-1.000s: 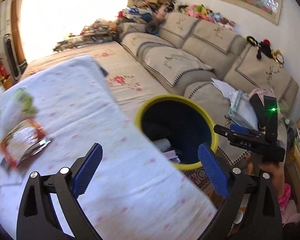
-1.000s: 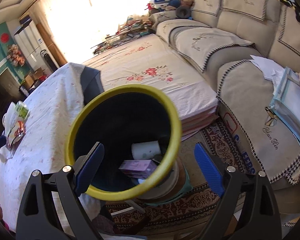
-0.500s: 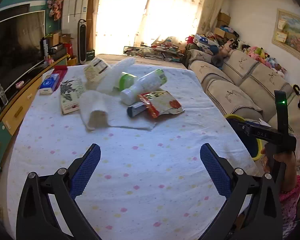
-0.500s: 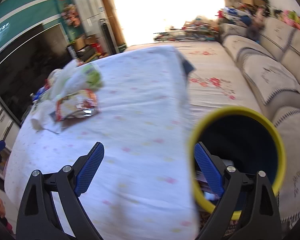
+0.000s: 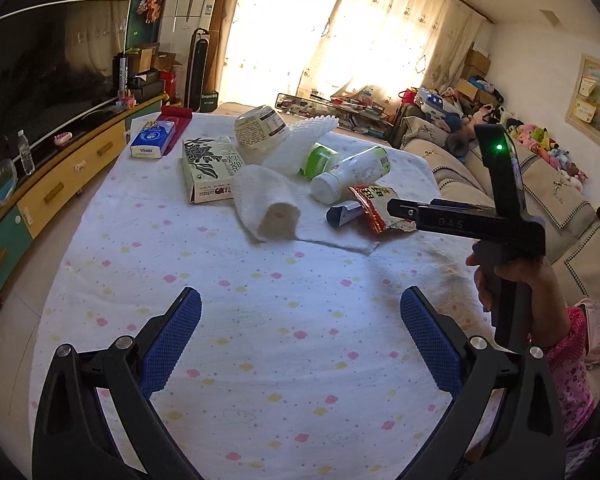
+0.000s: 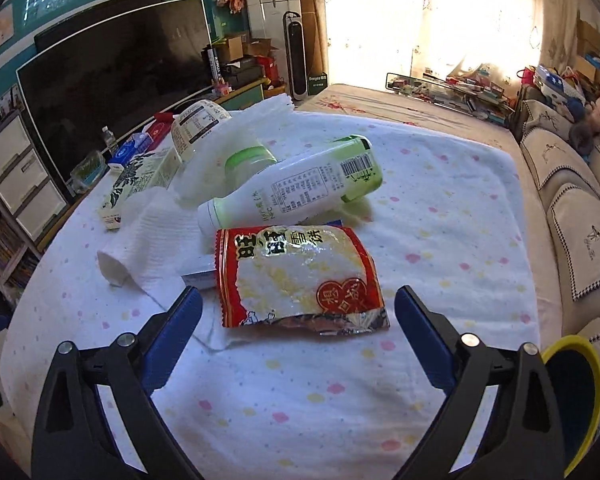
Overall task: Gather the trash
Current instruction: 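Grasp the red snack bag with the right gripper, then carry the snack bag over the bin and open the right gripper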
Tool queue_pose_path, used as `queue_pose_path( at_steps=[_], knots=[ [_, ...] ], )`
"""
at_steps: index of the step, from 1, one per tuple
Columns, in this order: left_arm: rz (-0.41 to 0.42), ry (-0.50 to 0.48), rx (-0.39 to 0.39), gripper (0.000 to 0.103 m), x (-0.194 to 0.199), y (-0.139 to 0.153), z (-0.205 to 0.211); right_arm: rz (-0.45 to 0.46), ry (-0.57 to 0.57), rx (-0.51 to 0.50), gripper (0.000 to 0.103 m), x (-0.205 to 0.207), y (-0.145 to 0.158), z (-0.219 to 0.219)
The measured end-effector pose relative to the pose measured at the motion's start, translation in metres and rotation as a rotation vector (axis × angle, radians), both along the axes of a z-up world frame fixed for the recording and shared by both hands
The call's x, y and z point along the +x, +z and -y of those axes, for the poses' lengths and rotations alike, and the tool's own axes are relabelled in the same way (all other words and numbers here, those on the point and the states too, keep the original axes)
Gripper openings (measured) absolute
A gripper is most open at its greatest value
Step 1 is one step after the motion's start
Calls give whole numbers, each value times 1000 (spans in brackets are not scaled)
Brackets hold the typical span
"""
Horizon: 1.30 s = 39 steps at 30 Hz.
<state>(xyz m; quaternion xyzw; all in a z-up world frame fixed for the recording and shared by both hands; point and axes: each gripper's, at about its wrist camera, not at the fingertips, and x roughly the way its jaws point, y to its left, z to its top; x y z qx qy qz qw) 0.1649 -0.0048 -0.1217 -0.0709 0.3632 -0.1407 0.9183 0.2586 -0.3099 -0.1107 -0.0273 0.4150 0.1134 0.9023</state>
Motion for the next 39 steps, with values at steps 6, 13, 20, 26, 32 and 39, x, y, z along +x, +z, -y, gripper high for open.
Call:
queue_pose_path(
  at_steps=[6, 13, 20, 26, 32, 39],
  knots=[
    [-17, 6, -20, 98, 5, -8, -5, -45, 17, -23, 96, 24, -17, 4],
    [-29, -4, -15, 98, 8, -10, 2, -83, 24, 18, 76, 31, -28, 10],
    [-32, -13, -10, 98, 11, -11, 9, -60, 11, 38, 28, 14, -21, 18],
    [-31, -28, -8, 98, 11, -12, 14, -19, 25, 75, 11, -10, -5, 24],
    [-26, -39, -6, 98, 12, -11, 17, 15, 3, 141, 11, -37, 13, 44],
    [-14, -69, 10, 98, 11, -6, 28, 55, -109, 173, 11, -71, 25, 92]
  ],
)
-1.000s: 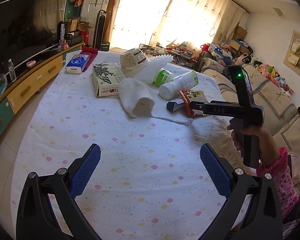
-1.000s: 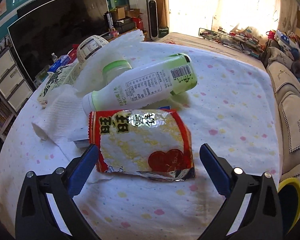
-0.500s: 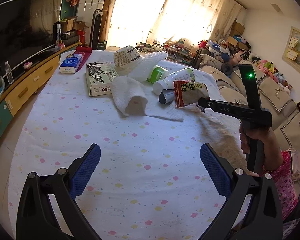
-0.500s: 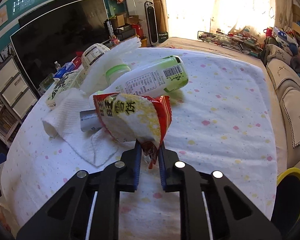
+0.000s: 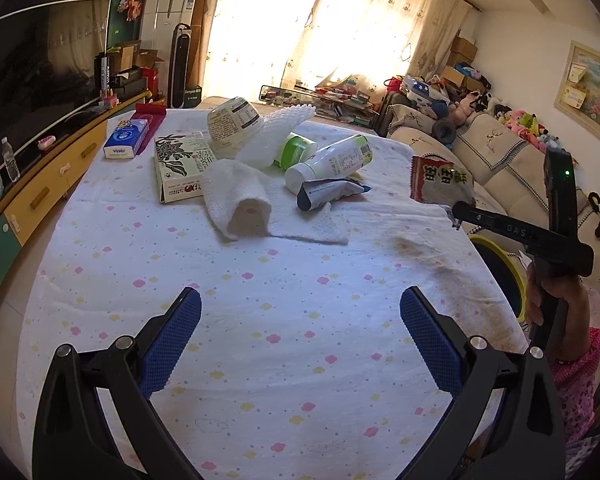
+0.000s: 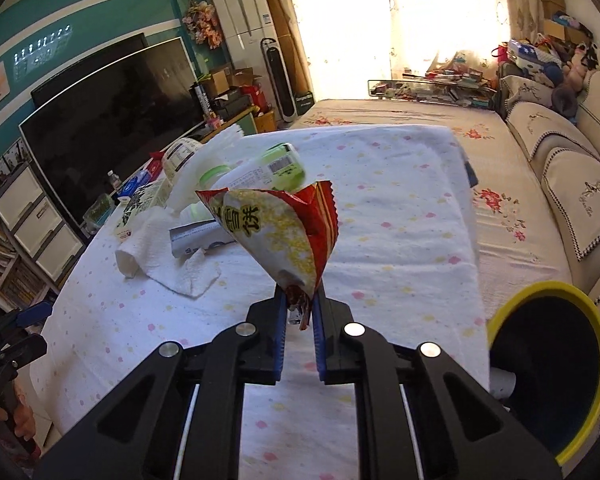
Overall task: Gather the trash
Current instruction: 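Carry the snack bag over the bin and open the right gripper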
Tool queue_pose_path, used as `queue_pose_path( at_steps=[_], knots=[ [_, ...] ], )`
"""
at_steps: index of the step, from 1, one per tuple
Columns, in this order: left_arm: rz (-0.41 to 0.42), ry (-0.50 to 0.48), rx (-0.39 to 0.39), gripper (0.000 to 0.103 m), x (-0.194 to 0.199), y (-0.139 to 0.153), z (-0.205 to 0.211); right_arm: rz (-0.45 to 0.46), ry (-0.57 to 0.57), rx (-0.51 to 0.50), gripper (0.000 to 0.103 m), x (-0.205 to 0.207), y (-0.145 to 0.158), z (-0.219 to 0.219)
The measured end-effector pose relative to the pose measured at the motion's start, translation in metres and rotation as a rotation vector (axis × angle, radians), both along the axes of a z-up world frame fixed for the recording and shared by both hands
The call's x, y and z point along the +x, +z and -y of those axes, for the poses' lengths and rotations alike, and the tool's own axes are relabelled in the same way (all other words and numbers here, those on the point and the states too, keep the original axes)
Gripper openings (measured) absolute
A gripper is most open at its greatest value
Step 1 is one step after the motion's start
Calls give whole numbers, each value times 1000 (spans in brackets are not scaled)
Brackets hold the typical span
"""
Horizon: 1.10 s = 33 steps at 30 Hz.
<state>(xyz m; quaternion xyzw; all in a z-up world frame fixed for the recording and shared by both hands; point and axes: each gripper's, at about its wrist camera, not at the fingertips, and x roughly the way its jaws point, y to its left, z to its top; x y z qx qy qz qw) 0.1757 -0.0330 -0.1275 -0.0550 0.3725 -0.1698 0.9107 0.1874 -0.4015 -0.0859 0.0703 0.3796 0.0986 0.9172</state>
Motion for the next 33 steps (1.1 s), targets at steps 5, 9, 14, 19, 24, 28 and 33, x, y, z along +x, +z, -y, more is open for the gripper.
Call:
queue_pose_path(
  at_steps=[5, 9, 14, 19, 24, 28, 33],
  knots=[
    [7, -18, 7, 98, -2, 3, 10, -16, -154, -8, 12, -24, -8, 61],
    [8, -33, 18, 98, -2, 4, 21, -55, -309, -20, 13, -44, -27, 116],
    [4, -58, 33, 98, -1, 5, 36, -124, -450, -42, 15, -61, -58, 169],
    [9, -91, 44, 98, -1, 8, 55, -181, -497, -38, 19, -65, -86, 190],
    [14, -115, 63, 98, -3, 11, 69, -199, -518, -25, 33, -68, -99, 203],
    [8, -120, 72, 98, -2, 11, 73, -193, -531, -23, 54, -70, -98, 204],
    [-6, -113, 72, 98, 3, 7, 72, -181, -535, -31, 59, -72, -92, 201]
  ],
)
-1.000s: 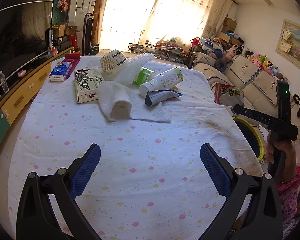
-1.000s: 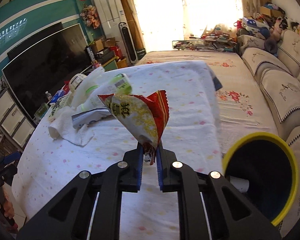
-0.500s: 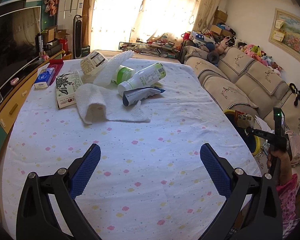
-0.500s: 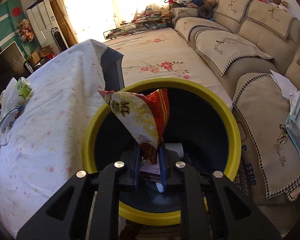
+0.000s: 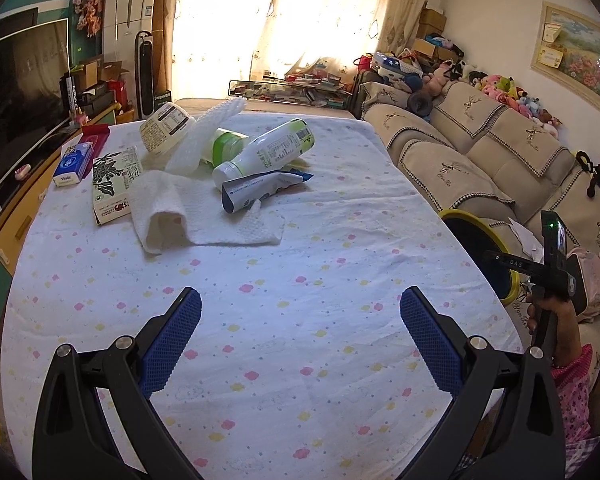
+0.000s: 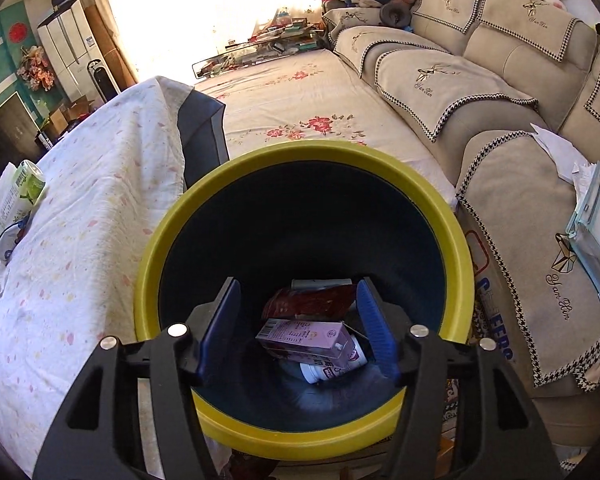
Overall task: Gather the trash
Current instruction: 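Carry the snack bag over the bin and open the right gripper, then grasp the white toothpaste tube with the left gripper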
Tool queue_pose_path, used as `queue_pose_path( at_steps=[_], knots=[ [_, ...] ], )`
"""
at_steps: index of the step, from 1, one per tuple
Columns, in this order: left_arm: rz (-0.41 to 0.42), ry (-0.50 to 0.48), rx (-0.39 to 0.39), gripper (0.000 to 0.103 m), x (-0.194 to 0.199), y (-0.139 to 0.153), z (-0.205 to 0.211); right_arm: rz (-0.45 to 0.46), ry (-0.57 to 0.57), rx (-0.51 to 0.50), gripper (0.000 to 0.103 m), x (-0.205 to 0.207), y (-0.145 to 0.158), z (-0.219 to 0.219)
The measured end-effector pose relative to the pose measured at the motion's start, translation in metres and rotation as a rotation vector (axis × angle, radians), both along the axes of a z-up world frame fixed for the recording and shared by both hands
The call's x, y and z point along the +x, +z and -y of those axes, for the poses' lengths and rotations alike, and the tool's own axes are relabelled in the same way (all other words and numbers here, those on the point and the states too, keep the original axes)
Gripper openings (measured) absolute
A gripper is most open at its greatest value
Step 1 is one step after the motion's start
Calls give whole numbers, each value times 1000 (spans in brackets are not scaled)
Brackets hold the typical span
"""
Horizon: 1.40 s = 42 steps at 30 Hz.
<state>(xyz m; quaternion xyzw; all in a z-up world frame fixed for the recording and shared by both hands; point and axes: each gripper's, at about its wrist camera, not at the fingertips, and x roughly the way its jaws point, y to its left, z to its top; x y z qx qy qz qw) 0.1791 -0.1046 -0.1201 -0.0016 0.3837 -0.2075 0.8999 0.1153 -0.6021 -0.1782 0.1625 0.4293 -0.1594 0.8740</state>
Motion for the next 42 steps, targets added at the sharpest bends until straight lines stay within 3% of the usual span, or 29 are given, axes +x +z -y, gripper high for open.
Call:
queue_pose_path(
  at_steps=[7, 16, 28, 33, 42],
  knots=[
    [6, -18, 23, 98, 19, -2, 3, 19, 25, -1, 62, 2, 7, -7],
    [-14, -83, 19, 98, 82, -4, 20, 22, 61, -5, 63, 7, 10, -18],
    [-97, -42, 76, 98, 166, -36, 31, 4, 78, 9, 64, 18, 1, -19],
    [-133, -50, 82, 93, 181, -45, 41, -6, 81, 18, 64, 22, -4, -19],
    [-172, -163, 77, 80, 175, -47, 85, -10, 87, 32, 64, 27, -8, -19]
  ],
)
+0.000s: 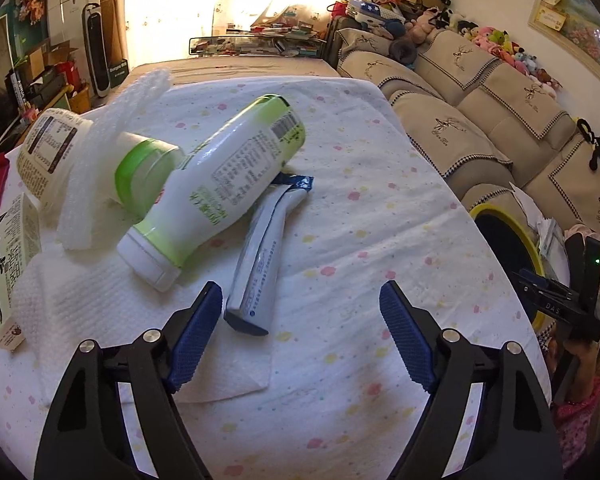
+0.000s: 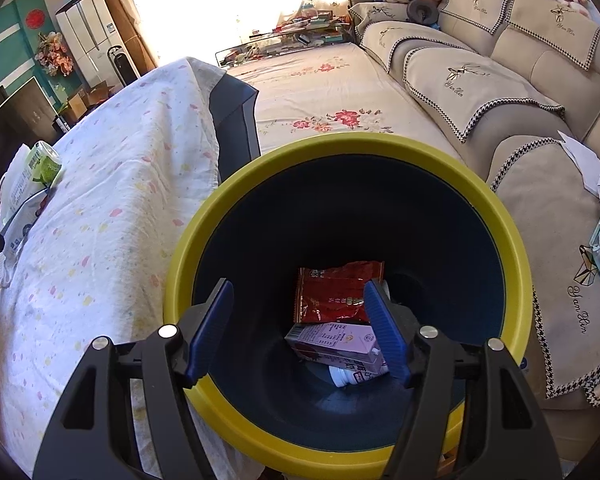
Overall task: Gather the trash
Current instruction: 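Grasp the white toothpaste tube with the left gripper, then carry the tube over the bin and open the left gripper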
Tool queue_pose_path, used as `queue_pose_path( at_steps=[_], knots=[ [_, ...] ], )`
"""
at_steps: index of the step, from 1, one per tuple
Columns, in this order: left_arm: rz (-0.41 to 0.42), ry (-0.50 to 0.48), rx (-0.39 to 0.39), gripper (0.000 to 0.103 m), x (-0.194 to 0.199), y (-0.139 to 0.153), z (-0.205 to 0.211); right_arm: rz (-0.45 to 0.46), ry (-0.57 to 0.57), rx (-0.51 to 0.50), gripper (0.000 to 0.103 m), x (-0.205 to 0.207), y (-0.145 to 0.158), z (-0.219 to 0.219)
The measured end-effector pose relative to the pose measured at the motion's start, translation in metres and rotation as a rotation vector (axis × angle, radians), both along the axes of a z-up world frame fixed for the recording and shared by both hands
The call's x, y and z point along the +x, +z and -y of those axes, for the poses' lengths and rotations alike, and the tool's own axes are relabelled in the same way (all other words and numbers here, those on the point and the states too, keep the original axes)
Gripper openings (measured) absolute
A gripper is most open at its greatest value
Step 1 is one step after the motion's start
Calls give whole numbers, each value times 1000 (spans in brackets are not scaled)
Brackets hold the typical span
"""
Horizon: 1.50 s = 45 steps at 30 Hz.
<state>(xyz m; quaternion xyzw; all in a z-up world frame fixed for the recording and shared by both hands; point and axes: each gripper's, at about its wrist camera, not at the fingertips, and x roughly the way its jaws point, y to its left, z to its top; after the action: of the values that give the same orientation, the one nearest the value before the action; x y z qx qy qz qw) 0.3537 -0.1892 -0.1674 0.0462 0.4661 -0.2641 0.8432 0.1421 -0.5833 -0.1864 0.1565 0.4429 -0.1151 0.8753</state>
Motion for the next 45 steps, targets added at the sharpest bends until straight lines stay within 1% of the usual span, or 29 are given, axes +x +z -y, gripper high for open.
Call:
queue_pose_path(
  at_steps=[7, 12, 14, 15, 19, 21, 23, 24, 26, 27, 32, 37, 41, 45],
  knots=[
    [-2, -10, 50, 80, 16, -2, 29, 5, -2, 10, 65, -2, -1, 2],
    [-25, -2, 95, 73, 32, -10, 44, 12, -16, 19, 65, -6, -3, 9],
    [-36, 6, 110, 67, 37, -16, 48, 13, -21, 25, 65, -7, -4, 12],
    [-42, 10, 116, 66, 39, -19, 50, 12, -23, 26, 65, -8, -4, 13],
    [-14, 26, 151, 60, 41, -22, 56, 8, -30, 31, 65, -10, -7, 18],
    [-5, 35, 162, 54, 42, -23, 57, 8, -33, 37, 65, -11, -8, 19],
    [4, 45, 170, 42, 42, -22, 59, 8, -35, 41, 65, -12, -9, 20],
    [4, 47, 166, 39, 42, -22, 59, 9, -36, 43, 65, -13, -10, 20],
    [6, 43, 156, 23, 40, -22, 58, 9, -38, 47, 65, -14, -10, 20],
    [6, 39, 150, 20, 38, -22, 58, 10, -38, 49, 65, -14, -10, 21],
    [16, 9, 138, 17, 21, -21, 60, 17, -39, 55, 65, -19, -9, 22],
    [30, -46, 123, 17, -6, -13, 73, 34, -48, 59, 65, -28, -4, 25],
    [45, -107, 105, 17, -31, -3, 90, 50, -63, 60, 65, -37, 1, 30],
    [58, -181, 90, 17, -54, 7, 117, 58, -86, 43, 65, -49, 5, 36]
  ],
)
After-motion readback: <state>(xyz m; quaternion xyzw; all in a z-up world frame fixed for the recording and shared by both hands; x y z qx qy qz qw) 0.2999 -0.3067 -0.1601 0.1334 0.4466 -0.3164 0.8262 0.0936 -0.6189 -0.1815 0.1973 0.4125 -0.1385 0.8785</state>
